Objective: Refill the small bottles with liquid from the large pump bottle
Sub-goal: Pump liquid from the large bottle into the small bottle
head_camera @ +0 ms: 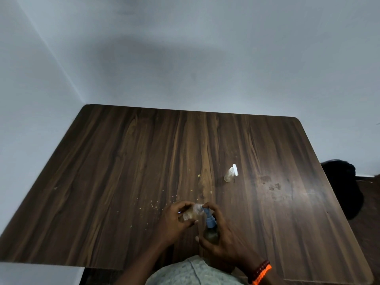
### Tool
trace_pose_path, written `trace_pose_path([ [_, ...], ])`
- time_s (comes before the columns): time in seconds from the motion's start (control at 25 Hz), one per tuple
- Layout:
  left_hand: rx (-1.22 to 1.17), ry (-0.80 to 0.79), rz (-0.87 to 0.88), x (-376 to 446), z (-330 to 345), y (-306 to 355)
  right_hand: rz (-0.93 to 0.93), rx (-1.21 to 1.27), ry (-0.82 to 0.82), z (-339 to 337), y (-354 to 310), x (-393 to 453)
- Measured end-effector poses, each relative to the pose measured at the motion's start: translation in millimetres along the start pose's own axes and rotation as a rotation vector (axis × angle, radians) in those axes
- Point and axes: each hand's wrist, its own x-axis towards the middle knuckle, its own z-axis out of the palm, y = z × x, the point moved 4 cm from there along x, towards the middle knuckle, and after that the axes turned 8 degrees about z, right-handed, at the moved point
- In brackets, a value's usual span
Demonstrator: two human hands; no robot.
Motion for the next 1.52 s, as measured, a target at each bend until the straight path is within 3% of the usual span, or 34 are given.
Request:
trace_pose_path([
  [0.2, -0.018, -0.010, 0.013, -3, 3, 2, -0.019, 0.049, 0.098, -2, -2, 4],
  [0.64, 0.024, -0.007, 0.001, -1, 0, 5, -0.039, 0.080, 0.130, 1, 6, 13],
  [0.88, -0.015, 0.086, -0.009, 7, -6, 5, -0.046, 0.026, 0.090, -3, -8, 24],
  [1.36, 0.011, 0.072, -0.038, 7, -4, 2, -0.041, 0.002, 0.072, -4, -11, 23],
  [1.52, 0.018, 0.045, -0.035, 2, -3, 2, -0.063, 0.014, 0.139, -1, -7, 17],
])
